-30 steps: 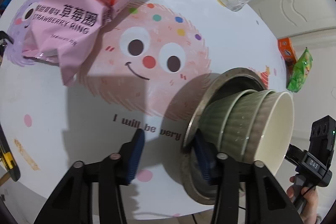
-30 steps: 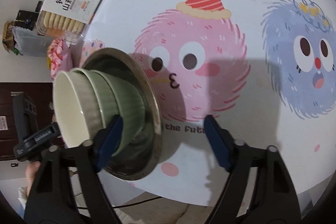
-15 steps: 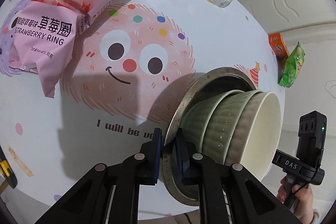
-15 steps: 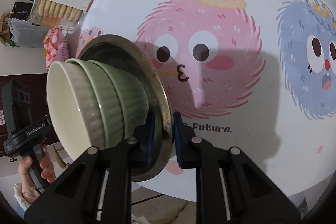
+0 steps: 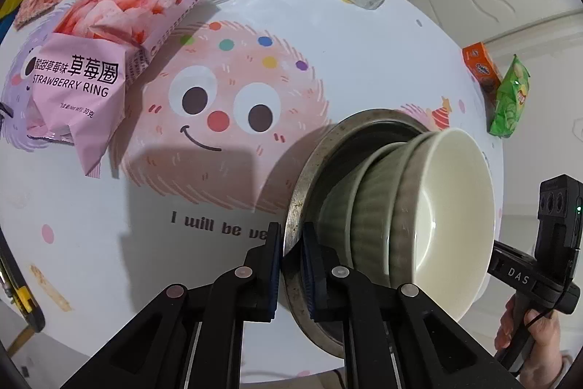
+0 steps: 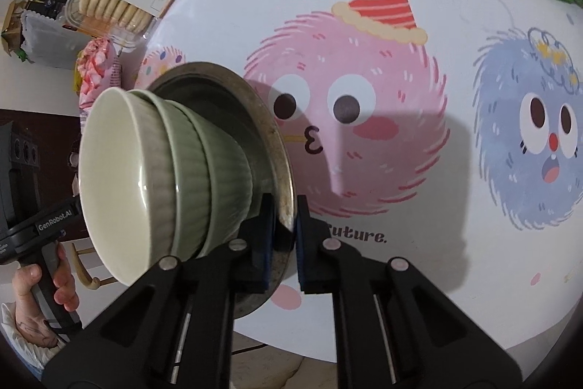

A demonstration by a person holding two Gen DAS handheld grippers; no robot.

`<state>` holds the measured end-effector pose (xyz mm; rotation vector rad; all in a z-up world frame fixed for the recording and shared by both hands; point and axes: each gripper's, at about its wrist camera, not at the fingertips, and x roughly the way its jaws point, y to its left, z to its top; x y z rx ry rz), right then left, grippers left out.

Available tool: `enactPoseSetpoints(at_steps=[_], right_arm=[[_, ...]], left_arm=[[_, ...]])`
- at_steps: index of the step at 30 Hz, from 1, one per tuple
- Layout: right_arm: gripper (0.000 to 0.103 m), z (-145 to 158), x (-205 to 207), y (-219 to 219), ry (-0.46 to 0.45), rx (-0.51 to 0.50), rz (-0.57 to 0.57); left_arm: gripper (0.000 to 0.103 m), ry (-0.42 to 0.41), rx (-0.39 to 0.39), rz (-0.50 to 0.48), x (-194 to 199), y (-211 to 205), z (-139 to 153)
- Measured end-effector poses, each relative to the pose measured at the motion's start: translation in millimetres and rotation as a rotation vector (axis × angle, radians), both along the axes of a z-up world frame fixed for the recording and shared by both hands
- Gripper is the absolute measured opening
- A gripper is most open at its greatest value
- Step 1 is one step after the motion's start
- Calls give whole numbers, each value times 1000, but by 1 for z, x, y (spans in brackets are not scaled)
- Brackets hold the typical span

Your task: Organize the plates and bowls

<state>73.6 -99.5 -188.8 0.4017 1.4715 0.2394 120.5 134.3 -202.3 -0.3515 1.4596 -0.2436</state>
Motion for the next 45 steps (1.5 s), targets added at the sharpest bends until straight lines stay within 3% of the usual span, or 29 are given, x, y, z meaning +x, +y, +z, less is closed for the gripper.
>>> enactPoseSetpoints(at_steps=[14, 26, 32, 35, 45], right_arm=[[14, 21, -7, -34, -109, -53, 4], [14, 38, 4, -107, -164, -92, -104], [14, 31, 16, -137, -168, -103, -121], [14, 26, 20, -145, -171, -100, -122], [14, 4, 12, -154, -127, -84, -106]], left_arm=[[9, -68, 47, -86, 2, -45, 16], [10, -131, 63, -174, 40, -134, 34], [10, -140, 59, -180, 56, -164, 26], [10, -144, 94, -192, 58, -176, 19], [11, -149, 94, -183, 57, -178, 13]])
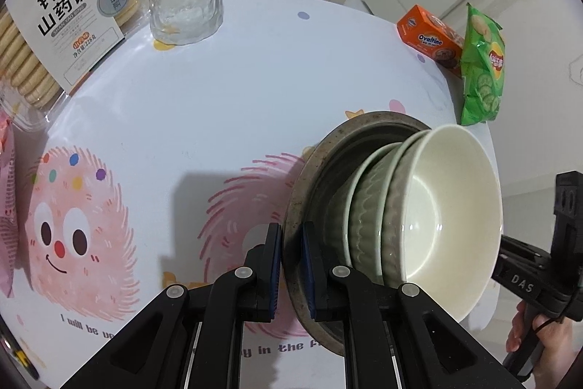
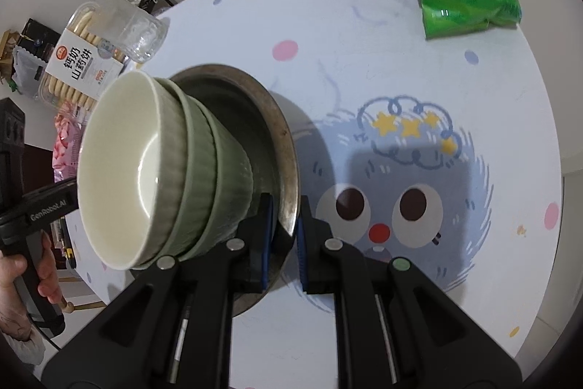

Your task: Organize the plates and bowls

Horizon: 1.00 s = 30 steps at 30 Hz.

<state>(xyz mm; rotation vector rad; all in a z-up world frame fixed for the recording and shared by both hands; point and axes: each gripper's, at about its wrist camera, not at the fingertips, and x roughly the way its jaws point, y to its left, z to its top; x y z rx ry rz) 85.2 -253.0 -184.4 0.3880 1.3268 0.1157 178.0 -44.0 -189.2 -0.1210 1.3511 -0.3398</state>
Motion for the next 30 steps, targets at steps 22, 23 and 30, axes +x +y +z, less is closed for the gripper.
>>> enactPoseSetpoints(at_steps=[22, 23, 30], right_arm=[[18, 49, -35, -1, -83, -71, -21], [26, 54, -39, 1, -87, -77, -18], [88, 87, -71, 28, -144, -106, 25]], left_arm=[[17, -91, 111, 107, -43, 30, 42], [25, -95, 114, 111, -50, 31, 47], [75, -148, 124, 132, -91, 31, 76]])
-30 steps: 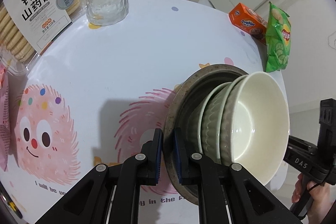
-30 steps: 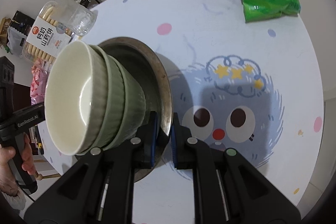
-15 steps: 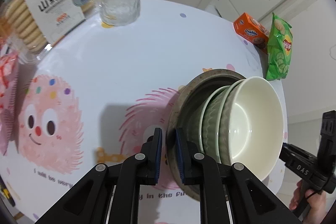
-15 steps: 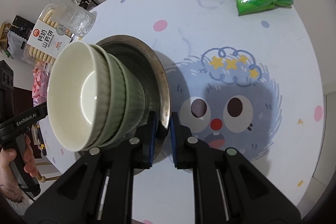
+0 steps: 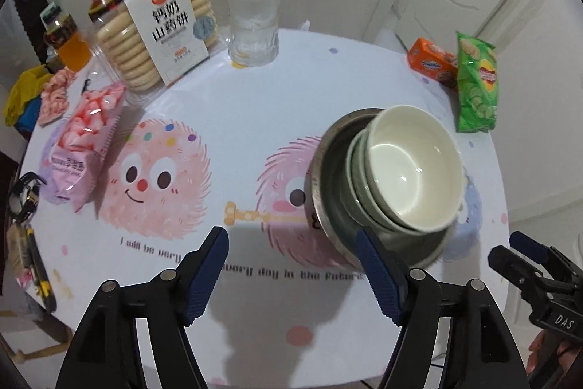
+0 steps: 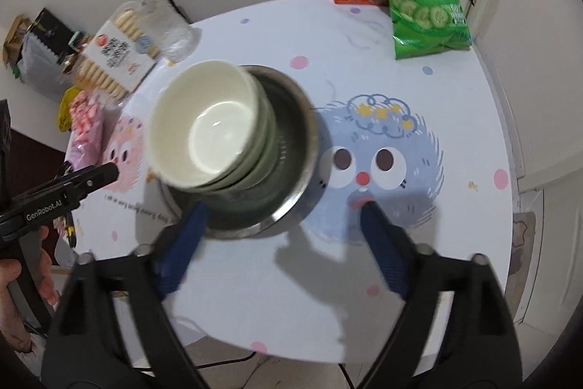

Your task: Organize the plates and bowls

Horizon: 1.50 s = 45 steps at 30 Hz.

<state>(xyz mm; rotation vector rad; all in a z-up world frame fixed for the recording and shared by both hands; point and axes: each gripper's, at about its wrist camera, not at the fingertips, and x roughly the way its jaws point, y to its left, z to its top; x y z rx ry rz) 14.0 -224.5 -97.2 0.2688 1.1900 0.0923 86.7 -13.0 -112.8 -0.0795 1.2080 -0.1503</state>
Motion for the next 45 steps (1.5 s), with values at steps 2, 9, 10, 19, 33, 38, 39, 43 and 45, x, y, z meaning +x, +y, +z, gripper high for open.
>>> enactPoseSetpoints(at_steps=[2, 9, 10, 19, 33, 38, 39, 43, 45], right_arm=[[90, 6, -6, 8, -9, -7, -1], [95, 31, -29, 22, -70, -85, -2], [95, 33, -32, 24, -79, -81, 5], [95, 40, -37, 25, -47, -75, -39], [102, 54, -45, 30, -125, -121, -37], [102, 57, -43, 28, -134, -134, -36], [102, 57, -43, 29, -134, -137, -34], [102, 56, -41, 30, -129, -151, -31], [102, 55, -41, 29, -125, -152, -33]], left_arm=[[77, -17, 8, 11, -10, -2, 7], [86, -42, 69, 71, -37, -3, 26], [87, -45, 63, 75, -40, -2, 28], [101, -87, 18, 72, -59, -2, 44], [103, -115, 63, 75, -64, -7, 55], [103, -120, 63, 73, -62, -7, 56], [103, -123, 62, 70, -61, -8, 57], [103, -115, 32, 63, -58, -8, 57], [103, -109, 22, 56, -57, -9, 56]])
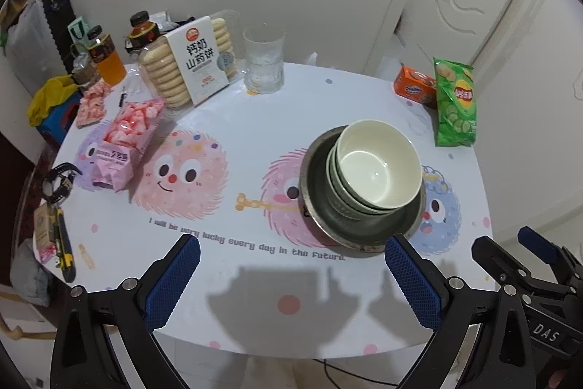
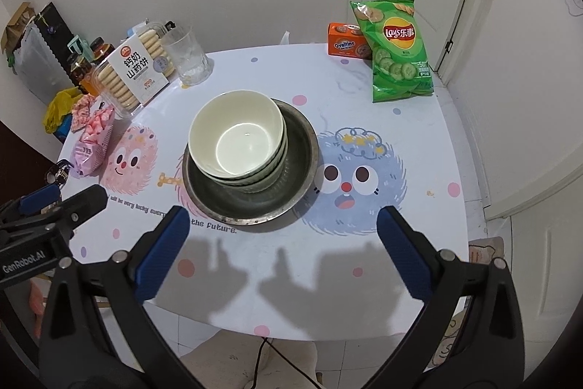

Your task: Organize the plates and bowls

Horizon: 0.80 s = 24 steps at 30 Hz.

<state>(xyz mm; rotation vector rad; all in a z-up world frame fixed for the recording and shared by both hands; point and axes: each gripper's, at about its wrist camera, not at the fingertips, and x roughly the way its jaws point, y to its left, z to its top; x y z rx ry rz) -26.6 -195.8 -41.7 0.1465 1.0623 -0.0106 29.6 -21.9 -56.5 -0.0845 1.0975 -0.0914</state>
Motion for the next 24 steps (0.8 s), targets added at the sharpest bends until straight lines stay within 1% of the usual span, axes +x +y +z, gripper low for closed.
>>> enactPoseSetpoints(at_steps=[5, 10, 15, 24], right_arm=[[102, -2, 2, -3, 9, -10, -9], [102, -4, 4, -4, 19, -29, -18], [102, -5, 5, -5, 23, -39, -27], [102, -5, 8, -4, 29, -41, -25]], left_arm=[[103, 12, 6, -2, 2, -1, -3], [103, 6, 22, -3, 4, -2, -3], [103, 13, 23, 11, 7, 1, -6], [103, 14, 39, 1, 9, 2, -8]])
